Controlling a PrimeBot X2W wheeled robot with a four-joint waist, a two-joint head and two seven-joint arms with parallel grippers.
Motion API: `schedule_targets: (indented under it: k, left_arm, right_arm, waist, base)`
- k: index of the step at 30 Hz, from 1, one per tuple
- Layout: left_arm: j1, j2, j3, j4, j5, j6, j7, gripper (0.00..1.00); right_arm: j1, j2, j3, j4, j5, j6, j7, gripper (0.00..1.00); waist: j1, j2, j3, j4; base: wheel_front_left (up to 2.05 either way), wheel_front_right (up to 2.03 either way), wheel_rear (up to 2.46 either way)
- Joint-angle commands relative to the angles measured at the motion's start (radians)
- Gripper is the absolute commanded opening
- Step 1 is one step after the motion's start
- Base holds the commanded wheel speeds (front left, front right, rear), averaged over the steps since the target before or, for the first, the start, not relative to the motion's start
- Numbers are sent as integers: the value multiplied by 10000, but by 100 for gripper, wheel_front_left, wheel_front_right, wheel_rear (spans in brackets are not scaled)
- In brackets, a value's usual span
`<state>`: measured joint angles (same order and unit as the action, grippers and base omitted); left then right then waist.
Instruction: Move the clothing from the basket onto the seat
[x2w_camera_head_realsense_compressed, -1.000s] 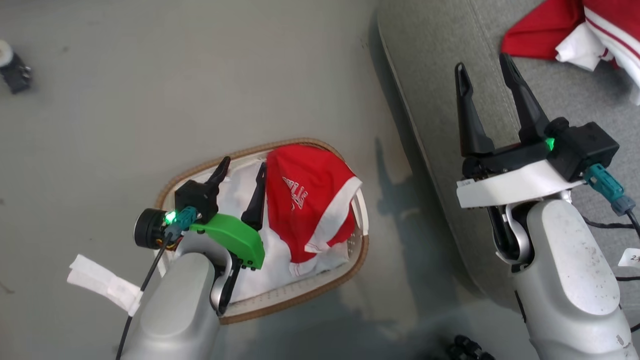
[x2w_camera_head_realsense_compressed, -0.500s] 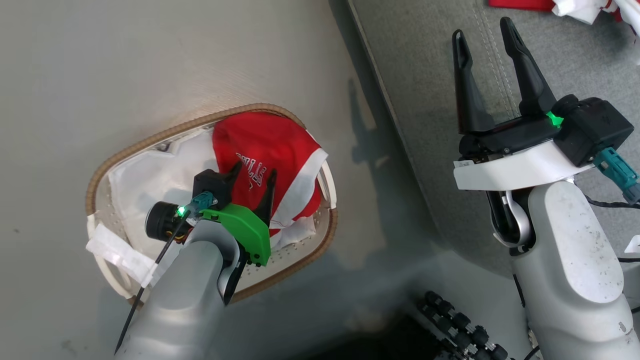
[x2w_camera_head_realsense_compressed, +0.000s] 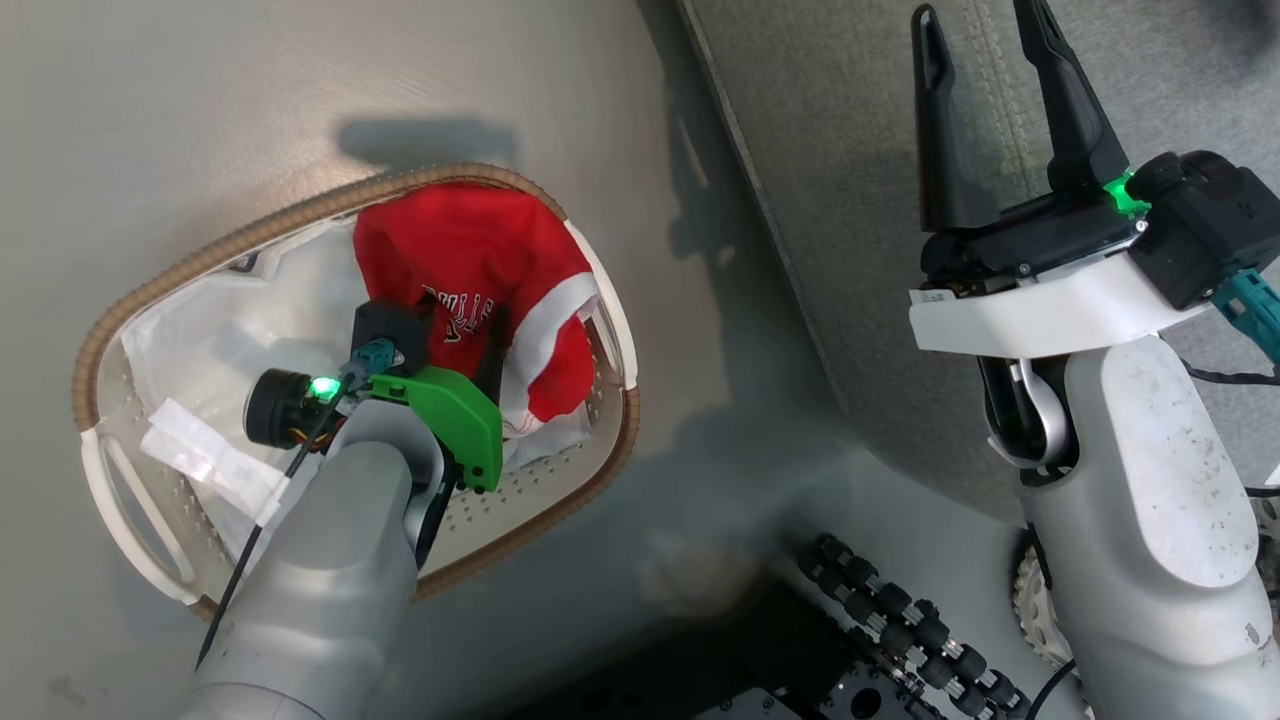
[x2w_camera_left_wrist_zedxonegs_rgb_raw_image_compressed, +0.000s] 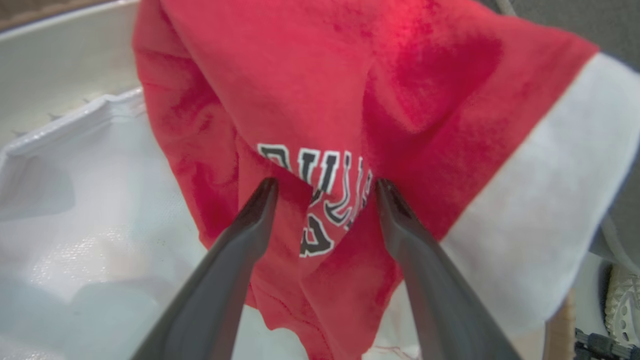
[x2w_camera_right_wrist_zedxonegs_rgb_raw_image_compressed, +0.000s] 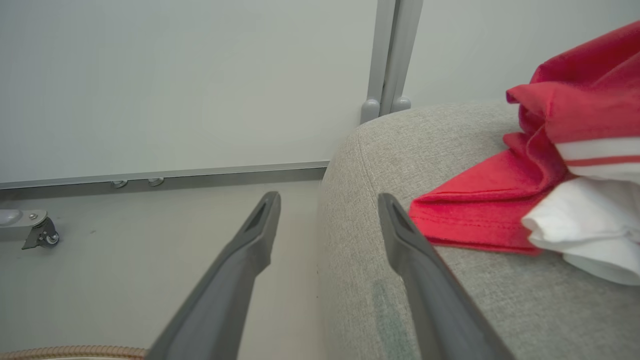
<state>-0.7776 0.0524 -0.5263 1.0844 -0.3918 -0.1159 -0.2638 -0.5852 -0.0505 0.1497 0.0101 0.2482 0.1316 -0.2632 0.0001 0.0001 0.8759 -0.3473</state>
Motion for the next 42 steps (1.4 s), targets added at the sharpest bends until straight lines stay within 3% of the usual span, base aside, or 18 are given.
schedule_targets:
  k: [1, 12, 13, 15, 24, 42]
  left_arm:
    - [-206, 99, -48, 135, 121, -54, -8, 100]
    - [-538, 34, -759, 343, 52, -160, -6, 100]
    - [-561, 30, -940, 304, 10, -159, -8, 57]
    - [-546, 27, -1230, 278, -182, -156, -8, 0]
    - [-132, 266, -1774, -417, -907, -157, -8, 0]
    - [2240, 120, -836, -2501, -1032, -158, -6, 0]
  right_arm:
    - [-92, -17, 23, -53, 62, -18, -18, 100]
    - [-63, -22, 29, -85, 105, -18, -18, 100]
    - [-44, -18, 45, -60, 93, -18, -18, 100]
    - [-36, -18, 73, -21, 60, -18, -18, 100]
    - [-55, -20, 134, 216, 63, -18, -18, 100]
    - [1226, -27, 0, 1221, -323, -18, -18, 100]
  waist:
    - [-1, -1, 238, -50]
    - [-1, -1, 439, -9]
    - [-1, -1, 427, -13]
    - [-1, -1, 396, -21]
    - [-1, -1, -217, 52]
    - [-1, -1, -3312, 1427]
  base:
    - [0, 0, 0]
    - [0, 0, 0]
    - [0, 0, 0]
    - [0, 0, 0]
    - [0, 0, 0]
    - [0, 0, 0]
